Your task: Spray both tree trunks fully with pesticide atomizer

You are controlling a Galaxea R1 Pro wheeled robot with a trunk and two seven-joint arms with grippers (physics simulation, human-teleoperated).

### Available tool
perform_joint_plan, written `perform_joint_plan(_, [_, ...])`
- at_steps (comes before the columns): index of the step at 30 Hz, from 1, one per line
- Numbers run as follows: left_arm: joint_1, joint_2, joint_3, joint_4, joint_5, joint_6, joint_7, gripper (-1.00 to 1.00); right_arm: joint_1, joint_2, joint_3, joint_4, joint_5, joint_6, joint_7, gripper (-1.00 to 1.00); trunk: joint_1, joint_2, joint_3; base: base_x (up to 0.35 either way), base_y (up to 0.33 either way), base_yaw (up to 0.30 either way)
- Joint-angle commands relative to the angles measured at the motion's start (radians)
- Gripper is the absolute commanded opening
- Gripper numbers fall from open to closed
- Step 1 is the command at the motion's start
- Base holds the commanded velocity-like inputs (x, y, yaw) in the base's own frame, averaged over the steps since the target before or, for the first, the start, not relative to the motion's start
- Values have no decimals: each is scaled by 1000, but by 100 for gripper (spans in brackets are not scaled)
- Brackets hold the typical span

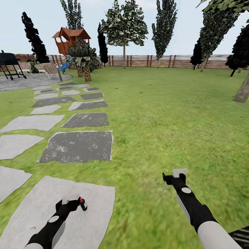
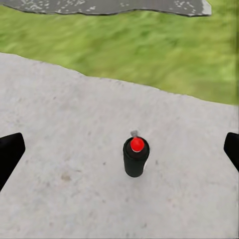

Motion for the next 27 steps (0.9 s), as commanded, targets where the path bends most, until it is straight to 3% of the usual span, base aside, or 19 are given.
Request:
perform_joint_plan(1, [0, 0, 2, 0, 1, 0, 0, 100, 0, 0, 0, 0, 0, 0, 0, 100, 0, 0, 0, 261, -126, 0])
perform_joint_plan(7, [-1, 3, 5, -1, 3, -1, 1, 100, 0, 0, 0, 0, 0, 0, 0, 100, 0, 0, 0, 263, -37, 0])
perform_joint_plan(15, [-1, 2, 5, -1, 2, 0, 2, 100, 0, 1, 2, -1, -2, 0, 0, 100, 0, 0, 0, 59, -3, 0])
perform_joint_plan(27, [-1, 2, 5, -1, 2, -1, 2, 100, 0, 2, 2, -2, -2, 0, 0, 100, 0, 0, 0, 311, 0, 0])
